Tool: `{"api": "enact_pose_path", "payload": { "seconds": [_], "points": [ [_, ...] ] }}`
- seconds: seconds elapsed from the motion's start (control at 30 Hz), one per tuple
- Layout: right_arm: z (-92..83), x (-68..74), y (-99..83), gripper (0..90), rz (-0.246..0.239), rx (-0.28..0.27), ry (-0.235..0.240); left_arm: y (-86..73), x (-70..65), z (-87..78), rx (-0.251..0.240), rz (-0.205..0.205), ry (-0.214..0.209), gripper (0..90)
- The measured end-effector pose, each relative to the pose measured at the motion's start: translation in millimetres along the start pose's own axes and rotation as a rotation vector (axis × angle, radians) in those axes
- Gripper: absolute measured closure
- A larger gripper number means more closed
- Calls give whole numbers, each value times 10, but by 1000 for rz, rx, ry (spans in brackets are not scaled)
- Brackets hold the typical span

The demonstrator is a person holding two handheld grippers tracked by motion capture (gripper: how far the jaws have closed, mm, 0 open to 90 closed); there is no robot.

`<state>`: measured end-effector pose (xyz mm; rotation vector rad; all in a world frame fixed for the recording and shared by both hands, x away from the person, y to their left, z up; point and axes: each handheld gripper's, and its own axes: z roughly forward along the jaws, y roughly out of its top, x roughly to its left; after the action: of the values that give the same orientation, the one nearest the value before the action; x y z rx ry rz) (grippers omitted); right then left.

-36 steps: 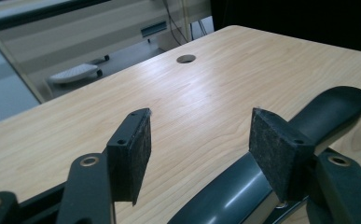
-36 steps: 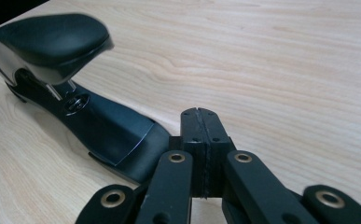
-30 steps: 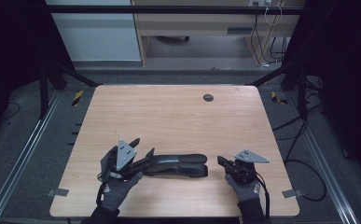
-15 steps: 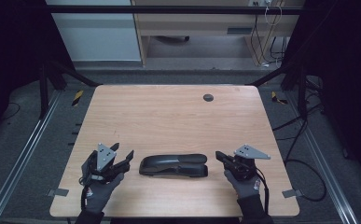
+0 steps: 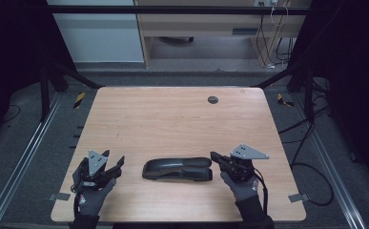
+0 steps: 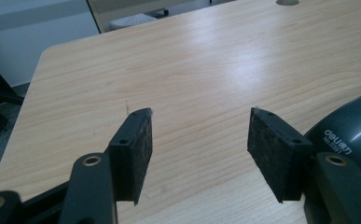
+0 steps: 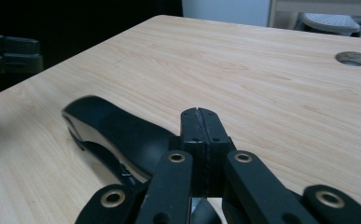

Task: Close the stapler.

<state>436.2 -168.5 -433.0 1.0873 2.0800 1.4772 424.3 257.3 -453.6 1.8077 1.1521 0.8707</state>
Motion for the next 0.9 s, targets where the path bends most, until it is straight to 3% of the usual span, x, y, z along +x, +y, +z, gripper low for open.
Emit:
{"api": "enact_pose_path", "payload": {
  "seconds": [0.3, 0.9],
  "points": [
    [48, 63, -61, 900, 3, 9, 30, -47, 13, 26, 16, -4, 19, 402],
    [80, 66, -141, 900, -1, 36, 6, -105, 49, 65, 39, -17, 30, 404]
  ]
}}
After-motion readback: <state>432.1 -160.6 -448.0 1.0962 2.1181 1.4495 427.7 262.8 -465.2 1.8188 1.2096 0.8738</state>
